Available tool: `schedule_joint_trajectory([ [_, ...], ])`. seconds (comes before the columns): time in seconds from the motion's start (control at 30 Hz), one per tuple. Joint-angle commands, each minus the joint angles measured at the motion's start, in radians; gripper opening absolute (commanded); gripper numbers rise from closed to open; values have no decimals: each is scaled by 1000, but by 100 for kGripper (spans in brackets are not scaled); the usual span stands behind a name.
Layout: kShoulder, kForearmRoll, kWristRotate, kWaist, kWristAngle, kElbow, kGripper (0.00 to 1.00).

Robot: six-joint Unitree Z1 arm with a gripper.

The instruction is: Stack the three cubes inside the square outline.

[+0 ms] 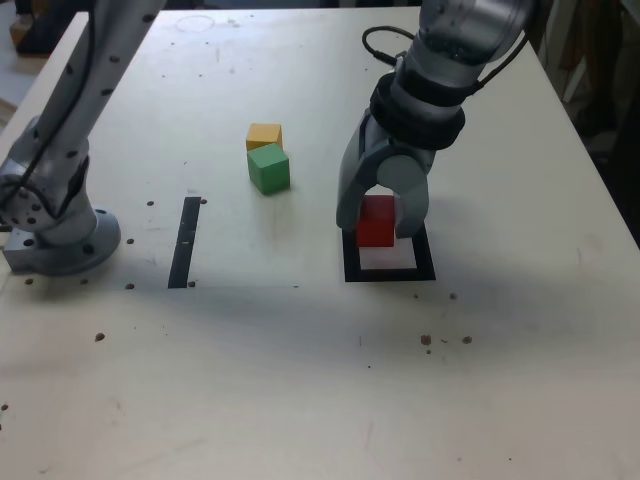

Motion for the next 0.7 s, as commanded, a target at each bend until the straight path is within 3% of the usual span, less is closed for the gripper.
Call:
schedule_joint_trajectory([
  [0.0,11,-2,2,-3,1,-5,34],
  [0.47,33,-3,2,-5,4,-27,38],
  [0.53,33,-3,2,-4,4,-27,49],
  [0.67,32,-4,0,-4,4,-26,85],
])
